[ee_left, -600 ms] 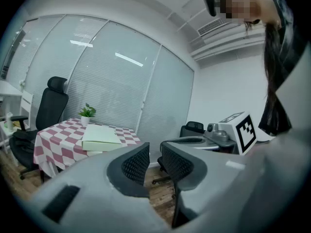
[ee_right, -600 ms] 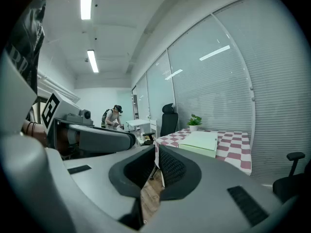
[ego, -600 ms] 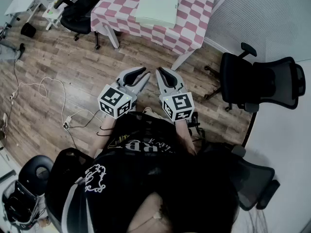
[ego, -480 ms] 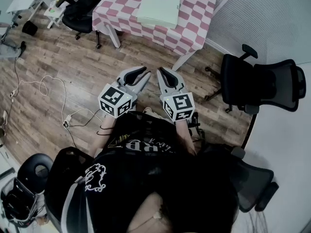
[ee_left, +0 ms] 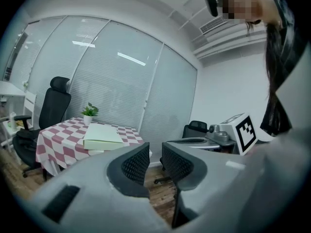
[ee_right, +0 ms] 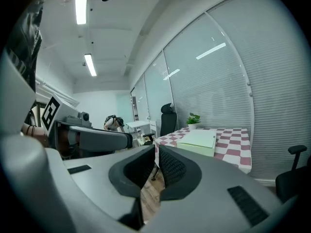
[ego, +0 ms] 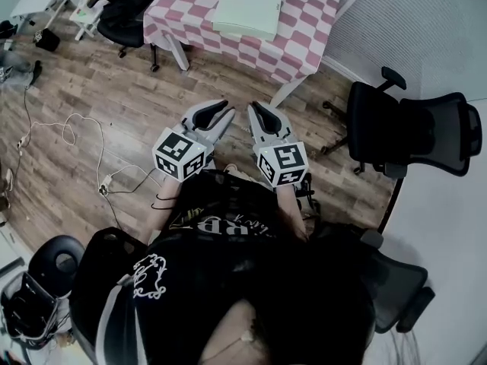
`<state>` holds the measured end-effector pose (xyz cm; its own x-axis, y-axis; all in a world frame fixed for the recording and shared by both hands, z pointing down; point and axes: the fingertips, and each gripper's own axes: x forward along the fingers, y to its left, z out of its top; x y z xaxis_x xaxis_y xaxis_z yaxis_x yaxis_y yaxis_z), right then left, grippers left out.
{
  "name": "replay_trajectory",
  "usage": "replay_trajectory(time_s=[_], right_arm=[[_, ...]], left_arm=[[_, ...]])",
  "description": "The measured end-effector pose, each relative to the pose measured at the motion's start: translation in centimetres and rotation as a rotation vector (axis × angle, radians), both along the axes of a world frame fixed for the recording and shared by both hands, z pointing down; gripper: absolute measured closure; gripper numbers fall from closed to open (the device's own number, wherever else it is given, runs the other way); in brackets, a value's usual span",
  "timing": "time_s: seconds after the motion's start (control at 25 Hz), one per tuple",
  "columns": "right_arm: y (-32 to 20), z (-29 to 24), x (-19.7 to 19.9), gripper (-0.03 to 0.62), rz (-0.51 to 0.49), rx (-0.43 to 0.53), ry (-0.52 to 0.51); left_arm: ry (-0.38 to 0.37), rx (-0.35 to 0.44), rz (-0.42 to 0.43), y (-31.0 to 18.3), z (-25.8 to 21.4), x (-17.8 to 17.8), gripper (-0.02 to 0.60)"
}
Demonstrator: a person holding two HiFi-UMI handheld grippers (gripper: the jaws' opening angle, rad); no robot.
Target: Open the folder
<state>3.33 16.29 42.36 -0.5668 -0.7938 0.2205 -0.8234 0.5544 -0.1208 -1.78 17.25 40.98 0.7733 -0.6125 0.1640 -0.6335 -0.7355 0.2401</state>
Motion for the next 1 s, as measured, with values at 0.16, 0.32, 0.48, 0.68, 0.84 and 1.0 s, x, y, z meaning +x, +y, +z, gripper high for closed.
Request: replay_trajectory(time_s=[0.16, 0.32, 0.48, 0.68, 0.84, 1.0], right_arm=[[-0.5, 0.8, 0.3, 0.563, -0.001, -0.025, -0.015], [-1.4, 1.1, 0.4, 0.563, 0.005, -0.038, -0.03], [-2.9, 1.5, 1.1, 0.563, 0.024, -0.045, -0.031], [-6.0, 2.4, 2.0, 0.563, 0.071, -0.06, -0.024], [-10.5, 2.6, 3.2, 0.563, 0.117, -0.072, -0.001], [-15.9, 2.1, 3.9, 0.563, 0.171, -0.082, -0.006]], left_arm=[[-0.02, -0.007, 0.007, 0.2, 0.2, 0.1, 0.49], [-0.046, -0.017, -0.007, -0.6, 0.5, -0.9, 0.491], [-0.044, -0.023, -0.017, -2.3, 0.9, -1.3, 0.491], [-0.062, -0.023, 0.039, -6.2, 1.9, -0.7, 0.49], [-0.046, -0.022, 0.083, -11.0, 1.9, 0.2, 0.489], [-0.064, -0.008, 0.13, -16.5, 1.3, 0.4, 0.49]])
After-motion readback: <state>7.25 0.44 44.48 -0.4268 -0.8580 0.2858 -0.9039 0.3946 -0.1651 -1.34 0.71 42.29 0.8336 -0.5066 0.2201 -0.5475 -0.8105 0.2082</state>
